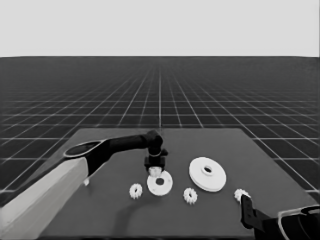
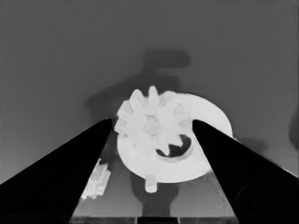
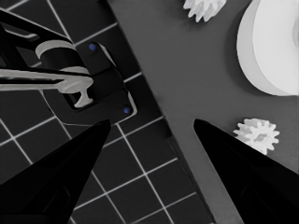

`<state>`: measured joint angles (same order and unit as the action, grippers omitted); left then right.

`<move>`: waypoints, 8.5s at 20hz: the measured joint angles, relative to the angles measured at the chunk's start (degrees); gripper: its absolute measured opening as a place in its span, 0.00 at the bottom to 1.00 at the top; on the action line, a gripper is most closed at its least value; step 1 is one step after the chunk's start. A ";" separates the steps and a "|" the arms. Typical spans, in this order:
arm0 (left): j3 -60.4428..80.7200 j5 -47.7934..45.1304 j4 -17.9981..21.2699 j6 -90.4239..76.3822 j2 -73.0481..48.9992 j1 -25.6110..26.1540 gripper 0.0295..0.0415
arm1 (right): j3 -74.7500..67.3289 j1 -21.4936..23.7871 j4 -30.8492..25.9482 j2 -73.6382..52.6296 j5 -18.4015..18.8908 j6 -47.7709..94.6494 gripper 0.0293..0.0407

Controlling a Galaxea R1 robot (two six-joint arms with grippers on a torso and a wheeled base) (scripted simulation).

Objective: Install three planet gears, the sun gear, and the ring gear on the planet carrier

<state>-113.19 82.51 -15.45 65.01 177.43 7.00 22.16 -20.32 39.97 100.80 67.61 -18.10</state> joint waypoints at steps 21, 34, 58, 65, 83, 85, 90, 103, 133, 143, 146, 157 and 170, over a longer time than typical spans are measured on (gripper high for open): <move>38.80 6.05 4.94 17.59 -20.38 -6.56 0.75 | 0.00 0.00 0.00 0.00 0.00 0.00 0.81; 36.98 3.11 -7.38 14.44 -22.37 6.04 0.75 | 0.00 0.00 0.00 0.00 0.00 0.00 0.81; 44.30 6.37 4.38 19.10 -24.18 -6.12 0.14 | 0.00 0.00 0.00 0.00 0.00 0.00 0.81; 33.26 7.11 4.62 22.72 -9.42 -6.36 0.14 | 0.00 0.00 0.00 0.00 0.00 0.00 0.81; 27.26 5.23 -5.00 18.69 -7.99 3.36 0.74 | 0.00 0.00 0.00 0.00 0.00 0.00 0.81; 27.26 5.23 -5.00 18.69 -7.99 3.36 0.75 | 0.00 0.00 0.00 0.00 0.00 0.00 0.81; 31.71 6.90 0.99 21.79 -8.94 -2.69 0.75 | 0.00 0.00 0.00 0.00 0.00 0.00 0.81; 84.97 -40.11 -1.83 -74.62 -70.98 -24.98 0.78 | 0.00 0.00 0.00 0.00 0.00 0.00 0.81; 89.25 -43.75 -2.32 -85.11 -76.88 -26.61 0.75 | 47.64 5.70 -14.47 49.22 18.25 -63.16 0.17; 89.25 -43.75 -2.32 -85.11 -76.88 -26.61 0.75 | 39.96 17.87 -26.33 47.33 21.55 -68.06 0.17; 89.25 -43.75 -2.32 -85.11 -76.88 -26.61 0.75 | 39.82 18.69 -27.18 47.31 21.57 -68.17 0.17; 89.25 -43.75 -2.32 -85.11 -76.88 -26.61 0.75 | 67.35 20.77 -29.64 66.18 20.20 -59.63 0.17; 89.25 -43.75 -2.32 -85.11 -76.88 -26.61 0.75 | 73.50 11.93 -21.32 67.95 17.00 -56.01 0.69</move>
<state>-23.94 38.76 -17.77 -20.10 100.55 -19.61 95.66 -8.39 18.65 168.75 84.61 -74.11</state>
